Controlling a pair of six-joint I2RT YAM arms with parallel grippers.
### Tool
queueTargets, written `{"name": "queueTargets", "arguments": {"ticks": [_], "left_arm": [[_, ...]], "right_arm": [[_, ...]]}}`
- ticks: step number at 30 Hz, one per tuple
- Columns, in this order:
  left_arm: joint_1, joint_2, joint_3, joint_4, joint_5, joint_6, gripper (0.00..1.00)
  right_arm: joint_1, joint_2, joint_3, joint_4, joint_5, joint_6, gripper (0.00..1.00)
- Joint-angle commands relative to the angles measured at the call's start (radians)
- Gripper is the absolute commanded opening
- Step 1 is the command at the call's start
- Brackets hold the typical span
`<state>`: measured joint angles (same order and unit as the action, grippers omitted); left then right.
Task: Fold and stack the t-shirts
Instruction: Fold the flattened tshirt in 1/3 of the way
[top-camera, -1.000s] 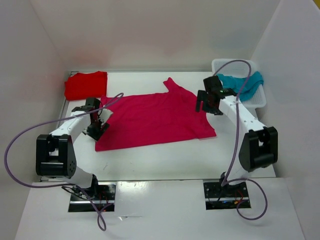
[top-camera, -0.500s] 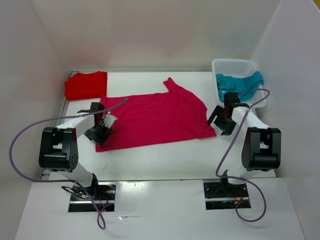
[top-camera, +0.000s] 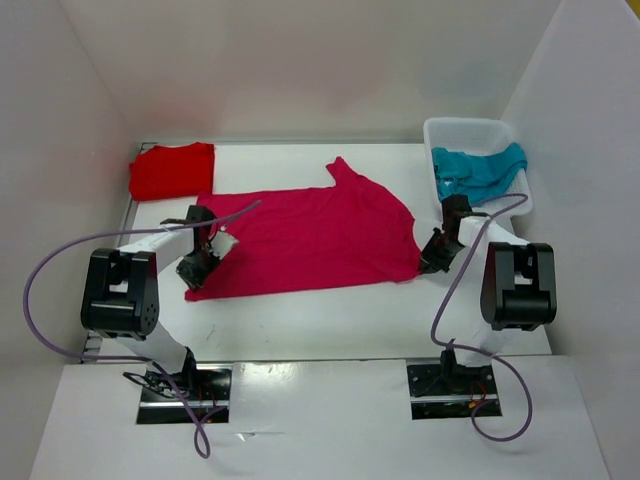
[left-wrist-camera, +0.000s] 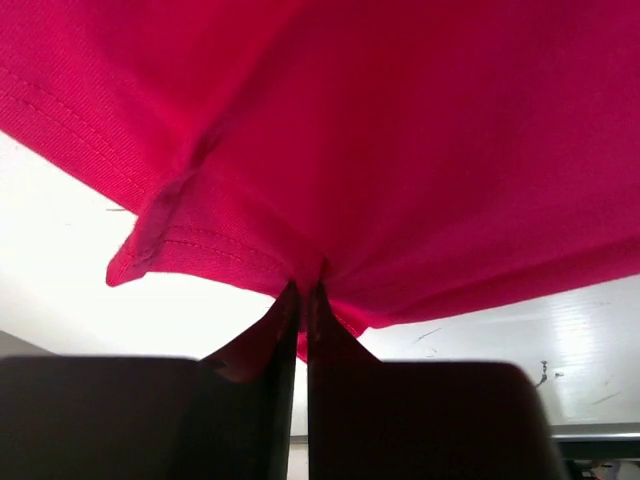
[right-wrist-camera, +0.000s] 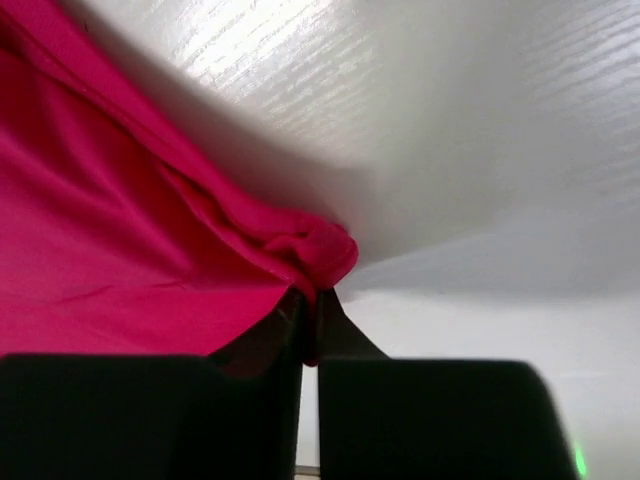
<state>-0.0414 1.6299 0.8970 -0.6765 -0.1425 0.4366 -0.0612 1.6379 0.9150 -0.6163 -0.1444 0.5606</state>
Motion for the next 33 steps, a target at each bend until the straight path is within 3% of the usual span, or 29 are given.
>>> {"name": "queueTargets", "arguments": {"ticks": [1,6,12,19,22,25,26,28,29,30,31,33], "left_arm": [[0.015,0.027,-0.058,0.060,-0.055,0.039,0.02],[0.067,-0.103,-0.049,-0.029,-0.127,0.164,0.00],[0.067,-0.153,-0.061,-0.133,-0.169,0.231,0.00],[0.067,-0.162,-0.095,-0.221,-0.178,0.292,0.00],[0.067,-0.162,-0.095,-0.254,-0.178,0.301,0.02],[0.067,-0.171,-0.095,-0.264,-0.189,0.301,0.11],[0.067,-0.171,-0.105,-0.264,-0.189,0.301,0.15],[0.067,-0.180,-0.118,-0.284,-0.199,0.291,0.33],[0.067,-0.180,-0.118,-0.284,-0.200,0.281,0.41],[0.067,-0.180,-0.127,-0.296,-0.212,0.281,0.49],[0.077,-0.180,-0.127,-0.296,-0.236,0.254,0.58],[0.099,-0.189,-0.097,-0.296,-0.276,0.234,0.60]], "right_arm": [[0.032,-0.068,0.045,-0.074,0.040,-0.007,0.00],[0.072,-0.114,0.133,-0.299,0.062,-0.068,0.00],[0.132,-0.139,0.124,-0.391,0.039,-0.059,0.00],[0.168,-0.315,0.105,-0.515,0.088,0.019,0.00],[0.251,-0.342,0.093,-0.584,0.134,0.071,0.04],[0.336,-0.352,0.105,-0.652,0.212,0.120,0.12],[0.345,-0.362,0.114,-0.652,0.221,0.133,0.26],[0.345,-0.374,0.123,-0.677,0.221,0.133,0.59],[0.345,-0.374,0.124,-0.677,0.209,0.133,0.67],[0.345,-0.383,0.124,-0.677,0.195,0.119,0.73],[0.345,-0.383,0.134,-0.677,0.181,0.105,0.73],[0.345,-0.371,0.185,-0.657,0.146,0.084,0.73]]}}
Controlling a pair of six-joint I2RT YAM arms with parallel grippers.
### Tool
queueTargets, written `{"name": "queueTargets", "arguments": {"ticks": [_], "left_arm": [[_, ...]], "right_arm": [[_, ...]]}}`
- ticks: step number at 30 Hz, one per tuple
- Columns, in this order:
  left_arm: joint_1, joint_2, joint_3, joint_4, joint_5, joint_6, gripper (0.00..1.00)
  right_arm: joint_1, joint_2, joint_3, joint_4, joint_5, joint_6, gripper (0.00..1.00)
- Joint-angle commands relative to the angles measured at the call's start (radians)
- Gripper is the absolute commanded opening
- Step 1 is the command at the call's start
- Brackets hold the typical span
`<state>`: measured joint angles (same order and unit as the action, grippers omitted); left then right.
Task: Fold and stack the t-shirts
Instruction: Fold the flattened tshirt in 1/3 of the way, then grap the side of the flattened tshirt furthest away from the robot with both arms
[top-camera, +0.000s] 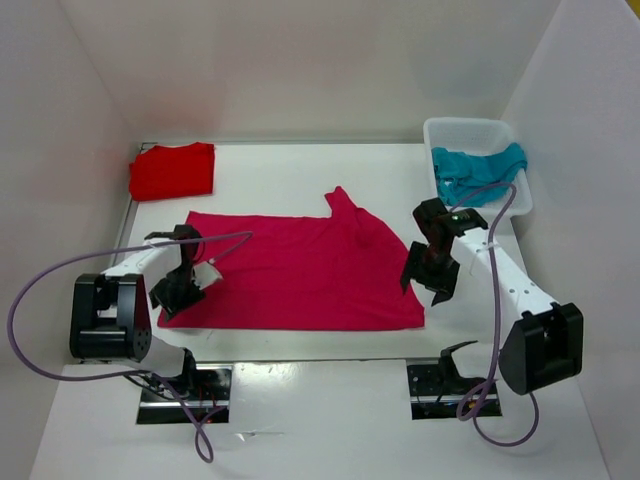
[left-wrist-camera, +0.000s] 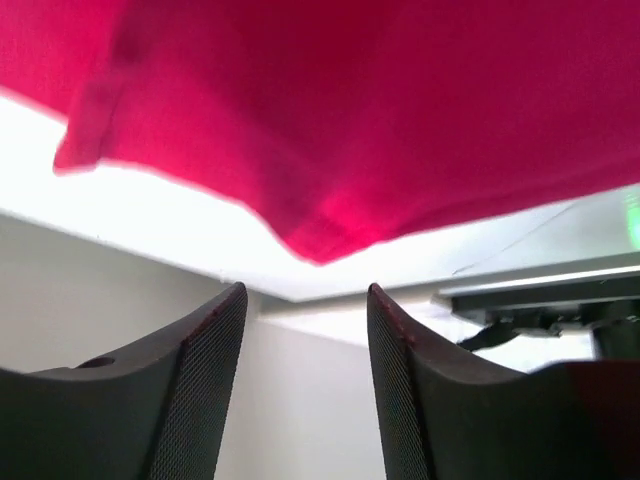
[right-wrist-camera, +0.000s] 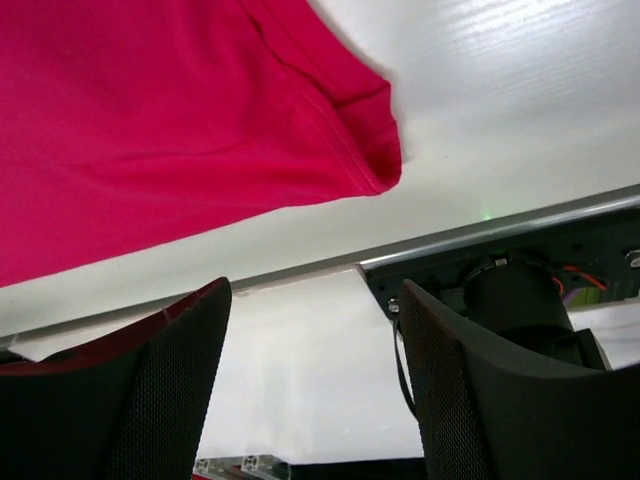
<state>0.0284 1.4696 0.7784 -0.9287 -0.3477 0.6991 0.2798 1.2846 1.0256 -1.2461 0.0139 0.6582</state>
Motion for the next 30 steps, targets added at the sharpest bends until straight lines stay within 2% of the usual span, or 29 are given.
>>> {"name": "queueTargets", "arguments": {"ticks": [1,3,4,8,14,19,21,30], "left_arm": [[0.045,-0.029,0.051,-0.044,-0.095,-0.038,0.60],[0.092,-0.029,0.143,-0.023,-0.096,-0.053,0.61],[0.106,-0.029,0.259,-0.007,-0.055,-0.082,0.61],[0.140,0.007,0.454,0.097,0.117,-0.137,0.64],[0.151,0.205,0.535,0.221,0.209,-0.229,0.66],[0.160,0.279,0.605,0.293,0.337,-0.303,0.66],[0.160,0.300,0.614,0.346,0.377,-0.335,0.66],[0.169,0.391,0.625,0.422,0.368,-0.414,0.67]], "right_arm": [[0.004,-0.004,0.108,0.011,-0.012,-0.038,0.73],[0.041,0.080,0.239,0.063,-0.003,-0.061,0.73],[0.054,0.119,0.285,0.095,0.007,-0.092,0.73],[0.075,0.383,0.497,0.304,0.052,-0.188,0.73],[0.075,0.683,0.671,0.503,0.089,-0.296,0.70],[0.097,0.841,0.760,0.530,0.158,-0.356,0.68],[0.107,0.877,0.772,0.539,0.184,-0.371,0.68],[0.117,1.006,0.866,0.594,0.253,-0.394,0.68]]}}
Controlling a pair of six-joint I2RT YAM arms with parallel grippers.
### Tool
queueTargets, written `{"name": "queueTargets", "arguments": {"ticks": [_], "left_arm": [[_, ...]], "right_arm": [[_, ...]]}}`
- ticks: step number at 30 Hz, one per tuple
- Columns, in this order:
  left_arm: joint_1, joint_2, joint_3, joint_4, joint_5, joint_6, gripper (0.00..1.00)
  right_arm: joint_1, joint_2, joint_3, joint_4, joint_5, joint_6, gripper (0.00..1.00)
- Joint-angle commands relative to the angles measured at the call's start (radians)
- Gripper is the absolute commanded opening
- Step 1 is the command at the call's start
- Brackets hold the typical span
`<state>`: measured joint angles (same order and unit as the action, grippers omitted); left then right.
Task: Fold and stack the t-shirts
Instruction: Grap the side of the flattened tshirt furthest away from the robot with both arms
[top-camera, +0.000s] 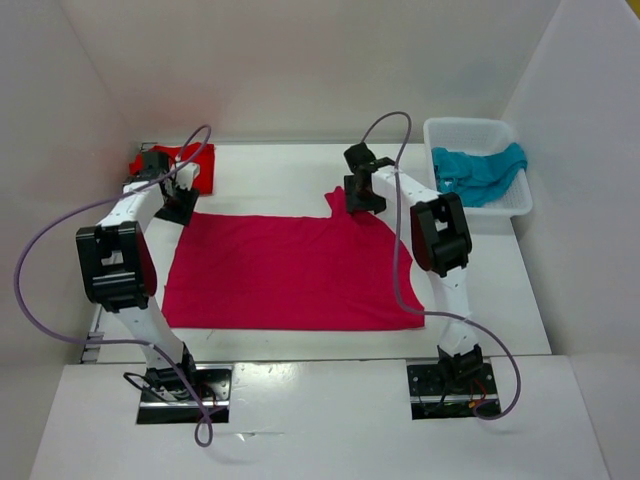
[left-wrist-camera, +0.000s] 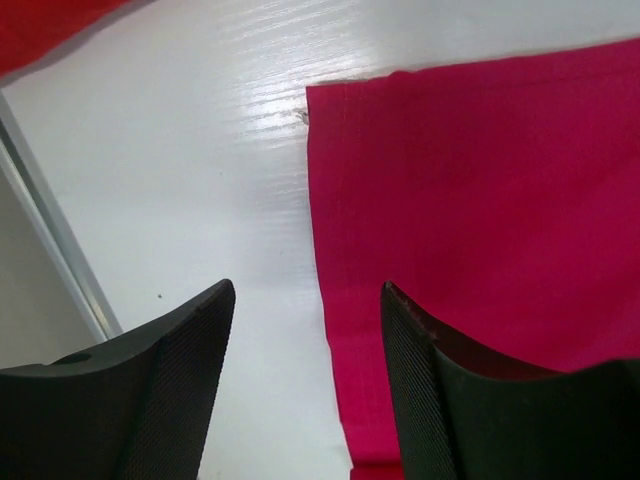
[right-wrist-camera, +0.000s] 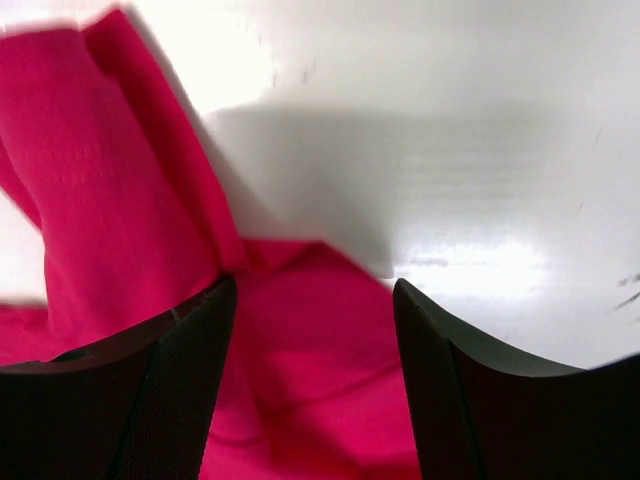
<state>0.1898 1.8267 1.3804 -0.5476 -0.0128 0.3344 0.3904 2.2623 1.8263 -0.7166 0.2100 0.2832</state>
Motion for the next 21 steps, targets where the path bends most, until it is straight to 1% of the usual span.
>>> {"name": "queueTargets", "arguments": {"ticks": [1,4,5,11,12,13,15,16,18,20,21], "left_arm": [[0.008,0.048,0.023,0.051,0.033,-0.058,0.68],[0.008,0.072,0.032,0.061,0.024,-0.069,0.68],[0.008,0.088,0.043,0.061,0.024,-0.069,0.68],[0.008,0.138,0.075,0.070,0.033,-0.069,0.69],[0.008,0.138,0.088,0.071,0.033,-0.069,0.69],[0.008,0.147,0.101,0.071,0.060,-0.069,0.69],[0.008,0.157,0.120,0.061,0.092,-0.069,0.70],[0.008,0.170,0.130,0.061,0.103,-0.078,0.70],[0.008,0.195,0.147,0.061,0.103,-0.087,0.70],[0.008,0.221,0.169,0.061,0.103,-0.098,0.70],[0.008,0.230,0.169,0.061,0.103,-0.098,0.70]], "right_arm": [[0.007,0.039,0.076,0.065,0.057,-0.019,0.70],[0.007,0.065,0.113,0.065,0.057,-0.039,0.71],[0.007,0.078,0.125,0.065,0.033,-0.039,0.72],[0.007,0.146,0.194,0.045,-0.007,-0.061,0.72],[0.007,0.146,0.194,0.060,-0.029,-0.061,0.69],[0.007,0.146,0.185,0.069,-0.029,-0.061,0.55],[0.007,0.137,0.185,0.078,-0.040,-0.061,0.33],[0.007,0.137,0.185,0.078,-0.028,-0.070,0.14],[0.007,0.109,0.159,0.065,-0.017,-0.070,0.00],[-0.004,0.074,0.082,0.083,-0.017,-0.070,0.00],[-0.015,0.030,0.049,0.094,-0.017,-0.070,0.00]]}}
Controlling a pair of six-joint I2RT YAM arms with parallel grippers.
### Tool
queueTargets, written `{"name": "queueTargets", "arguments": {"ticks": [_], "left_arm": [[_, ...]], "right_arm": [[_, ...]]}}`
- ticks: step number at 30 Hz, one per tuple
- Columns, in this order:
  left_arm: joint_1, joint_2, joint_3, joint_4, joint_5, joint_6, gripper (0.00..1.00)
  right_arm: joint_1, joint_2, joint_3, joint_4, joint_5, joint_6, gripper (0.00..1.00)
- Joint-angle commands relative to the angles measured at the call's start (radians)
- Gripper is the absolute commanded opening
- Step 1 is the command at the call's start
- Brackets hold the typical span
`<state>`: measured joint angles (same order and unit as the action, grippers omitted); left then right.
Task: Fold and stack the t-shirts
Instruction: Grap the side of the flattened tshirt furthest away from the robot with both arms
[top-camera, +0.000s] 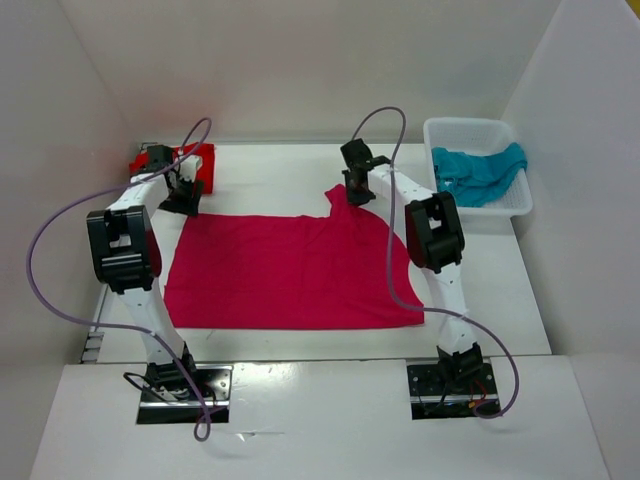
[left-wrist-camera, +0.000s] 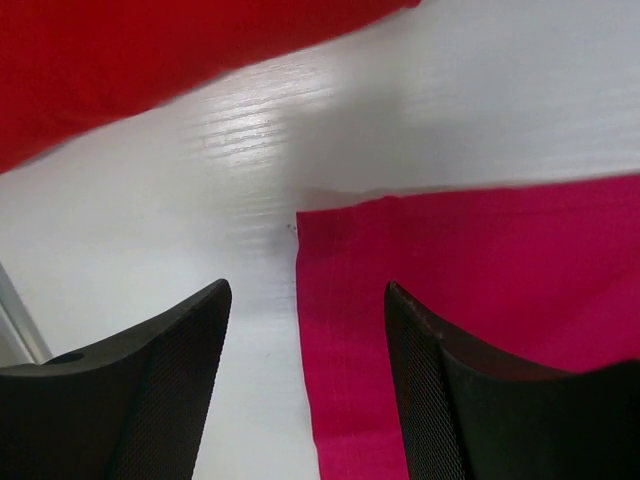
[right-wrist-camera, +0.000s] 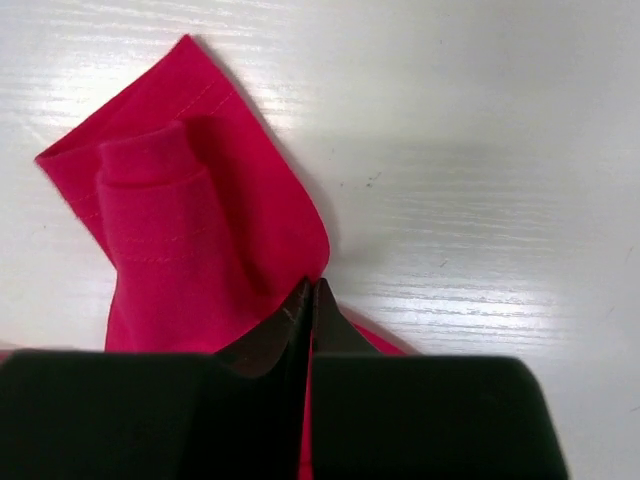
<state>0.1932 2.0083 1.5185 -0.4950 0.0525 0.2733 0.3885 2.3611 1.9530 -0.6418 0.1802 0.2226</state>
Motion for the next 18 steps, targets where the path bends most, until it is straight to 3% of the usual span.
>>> {"name": "queueTargets", "arguments": {"ticks": [1,8,9,10,11,12,18], "left_arm": [[0.005,0.049,0.041,0.009,0.038,-0.037,0.70],[0.005,0.128,0.095,0.009,0.072,-0.080,0.71],[-0.006,0.139,0.107,0.009,0.072,-0.080,0.71],[-0.006,0.148,0.108,0.000,0.072,-0.080,0.71],[-0.018,0.158,0.118,-0.001,0.072,-0.080,0.71],[-0.018,0.168,0.118,-0.001,0.072,-0.071,0.70],[-0.037,0.167,0.079,-0.001,0.027,-0.049,0.49]], "right_arm": [[-0.028,-0.092,-0.148,0.028,0.013,-0.009,0.00],[-0.105,-0.276,-0.394,0.080,-0.004,0.023,0.01],[-0.114,-0.286,-0.414,0.080,-0.004,0.023,0.07],[-0.126,-0.296,-0.414,0.080,-0.013,0.023,0.22],[-0.126,-0.296,-0.414,0.080,-0.013,0.023,0.60],[-0.138,-0.296,-0.414,0.080,-0.027,0.023,0.65],[-0.197,-0.287,-0.320,0.100,-0.139,0.061,0.66]]}}
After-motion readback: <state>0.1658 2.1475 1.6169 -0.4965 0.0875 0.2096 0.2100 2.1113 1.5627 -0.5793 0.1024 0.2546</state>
